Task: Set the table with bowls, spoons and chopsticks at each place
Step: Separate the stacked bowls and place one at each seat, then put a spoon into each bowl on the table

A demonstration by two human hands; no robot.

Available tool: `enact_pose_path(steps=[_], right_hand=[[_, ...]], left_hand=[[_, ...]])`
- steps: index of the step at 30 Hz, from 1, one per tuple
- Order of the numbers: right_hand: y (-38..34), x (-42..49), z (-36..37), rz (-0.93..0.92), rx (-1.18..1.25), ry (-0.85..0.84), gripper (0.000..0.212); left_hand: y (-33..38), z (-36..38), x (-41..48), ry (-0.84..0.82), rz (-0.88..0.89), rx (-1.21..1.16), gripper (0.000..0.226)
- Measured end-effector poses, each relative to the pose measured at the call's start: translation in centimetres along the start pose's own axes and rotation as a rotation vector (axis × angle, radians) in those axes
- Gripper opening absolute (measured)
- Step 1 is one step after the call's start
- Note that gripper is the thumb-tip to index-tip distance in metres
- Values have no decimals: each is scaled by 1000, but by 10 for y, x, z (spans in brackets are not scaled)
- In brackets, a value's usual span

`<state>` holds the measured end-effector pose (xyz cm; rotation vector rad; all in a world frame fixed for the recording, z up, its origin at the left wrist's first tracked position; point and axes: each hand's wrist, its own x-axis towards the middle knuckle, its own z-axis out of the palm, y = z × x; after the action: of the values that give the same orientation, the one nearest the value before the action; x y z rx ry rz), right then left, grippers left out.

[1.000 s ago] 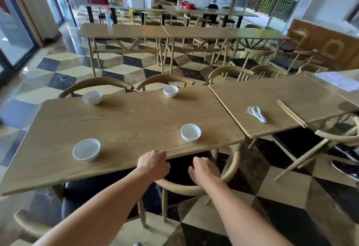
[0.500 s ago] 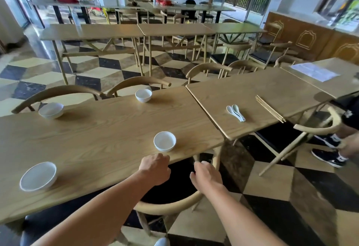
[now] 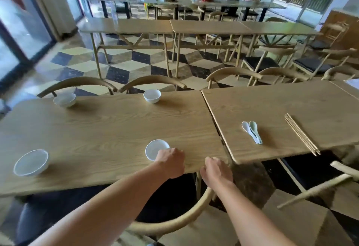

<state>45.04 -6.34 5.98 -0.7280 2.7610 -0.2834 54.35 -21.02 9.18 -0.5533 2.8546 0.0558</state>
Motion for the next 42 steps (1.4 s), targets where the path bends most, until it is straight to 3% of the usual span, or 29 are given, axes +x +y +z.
enact_pose_path(steps=[2,5,9,13,19,24,30,34,37,42], right_hand=[[22,14,-5,-10,63,-19,29],[52,15,-22,-93,13,-53,30],[91,15,-52,-247,-75,-56,23],[119,44,-73,-230,-85,-78,23],[125,91,-84,-397,-162,-45,23],[159,138,-89,-366,-161,-103,19],[217,217,-100,-168,-109,-191,24],[268,257,-110,-72,-34,-239,25],[296,291,-107,-60,-25,-276,21],[313,353,-94,-13,47,-384,28]], left_hand=[[20,-8,1,-5,-100,-14,28],[58,-14,-11,-1,-285,-121,27],[108,-20,-18,45,-370,-124,25],[147,-34,-9,45,-445,-129,26],[164,-37,27,-13,-464,-150,30],[176,-39,102,-52,-442,-225,27],[205,-44,201,-87,-360,-260,34],[250,-32,258,-157,-358,-327,23],[276,-16,296,-180,-388,-367,22],[301,7,350,-228,-582,-567,25]])
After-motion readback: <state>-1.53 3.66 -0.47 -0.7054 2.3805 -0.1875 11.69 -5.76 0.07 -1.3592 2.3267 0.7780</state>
